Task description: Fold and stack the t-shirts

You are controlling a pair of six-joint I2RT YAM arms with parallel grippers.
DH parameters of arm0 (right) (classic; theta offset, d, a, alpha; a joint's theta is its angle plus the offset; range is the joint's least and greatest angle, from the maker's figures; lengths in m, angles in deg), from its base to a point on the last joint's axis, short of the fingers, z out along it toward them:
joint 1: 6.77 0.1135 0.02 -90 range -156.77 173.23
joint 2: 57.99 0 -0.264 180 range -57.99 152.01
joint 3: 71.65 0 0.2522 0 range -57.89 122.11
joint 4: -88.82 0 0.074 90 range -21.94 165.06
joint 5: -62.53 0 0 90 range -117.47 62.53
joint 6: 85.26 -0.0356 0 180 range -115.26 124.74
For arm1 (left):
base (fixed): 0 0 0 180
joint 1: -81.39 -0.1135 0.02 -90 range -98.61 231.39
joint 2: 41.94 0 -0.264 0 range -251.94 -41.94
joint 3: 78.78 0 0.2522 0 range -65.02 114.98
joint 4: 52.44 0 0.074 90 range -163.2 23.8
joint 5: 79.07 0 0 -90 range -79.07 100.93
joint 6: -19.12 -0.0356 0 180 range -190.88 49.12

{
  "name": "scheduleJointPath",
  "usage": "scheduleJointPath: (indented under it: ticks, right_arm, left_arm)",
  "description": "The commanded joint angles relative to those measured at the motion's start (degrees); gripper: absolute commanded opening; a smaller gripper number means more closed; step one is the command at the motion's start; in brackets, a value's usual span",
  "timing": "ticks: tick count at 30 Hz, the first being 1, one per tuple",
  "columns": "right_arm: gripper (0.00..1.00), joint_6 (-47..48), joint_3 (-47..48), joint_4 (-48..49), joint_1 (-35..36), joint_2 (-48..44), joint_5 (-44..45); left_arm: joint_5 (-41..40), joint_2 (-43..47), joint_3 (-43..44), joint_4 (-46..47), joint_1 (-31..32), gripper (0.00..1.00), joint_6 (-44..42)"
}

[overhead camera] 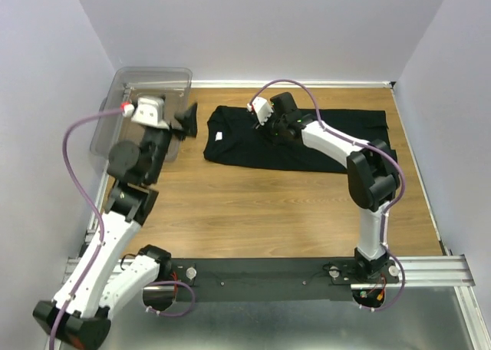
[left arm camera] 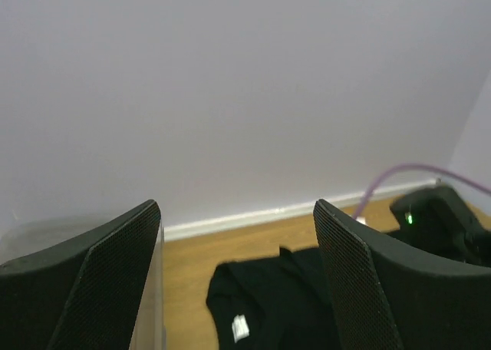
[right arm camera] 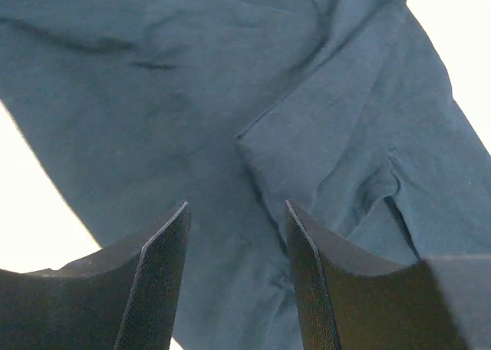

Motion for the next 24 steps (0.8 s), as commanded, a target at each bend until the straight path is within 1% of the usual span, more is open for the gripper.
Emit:
scheduleJointPath:
  ticks: [1, 2, 5, 9, 13, 16, 17, 21, 24]
  right_arm:
    - [0.59, -3.62, 4.7, 2.38, 1.68, 3.49, 9.54]
    - [0.59, -3.53, 5.23, 2.38, 1.95, 4.8, 9.45]
    - [0.59, -3.36, 7.34, 2.38, 3.53, 7.61, 12.96]
    - [0.59, -3.53, 9.81, 2.38, 4.15, 10.78, 15.69]
    - [0.57, -3.62, 11.04, 2.38, 4.24, 12.46, 18.15]
    - [0.49, -3.71, 11.3, 2.38, 4.24, 12.98, 19.21]
    - [0.41, -4.06, 11.48, 2.38, 4.24, 13.16, 19.47]
    - [0.17, -4.15, 11.92, 2.82, 4.24, 12.55, 21.49]
    - [0.16, -3.88, 11.83, 3.87, 3.89, 10.53, 23.95]
  left_arm:
    - [-1.53, 7.15, -10.74, -8.72, 0.04, 0.89, 1.61]
    - [-1.88, 9.03, -12.06, -9.43, -0.05, 0.89, 1.43]
    - [-2.06, 15.88, -17.06, -10.84, 0.04, 0.89, 1.69]
    - [-2.32, 18.79, -19.71, -10.4, -0.05, 0.88, 2.22]
    - [-2.23, 19.33, -20.42, -10.31, -0.05, 0.88, 2.58]
    - [-2.32, 19.41, -20.42, -10.66, -0.05, 0.88, 2.4]
    - [-2.32, 19.5, -20.33, -10.67, -0.05, 0.88, 2.4]
    - [-2.15, 19.85, -20.42, -10.84, -0.05, 0.88, 2.49]
    - [-1.88, 19.86, -20.51, -10.75, -0.05, 0.88, 2.49]
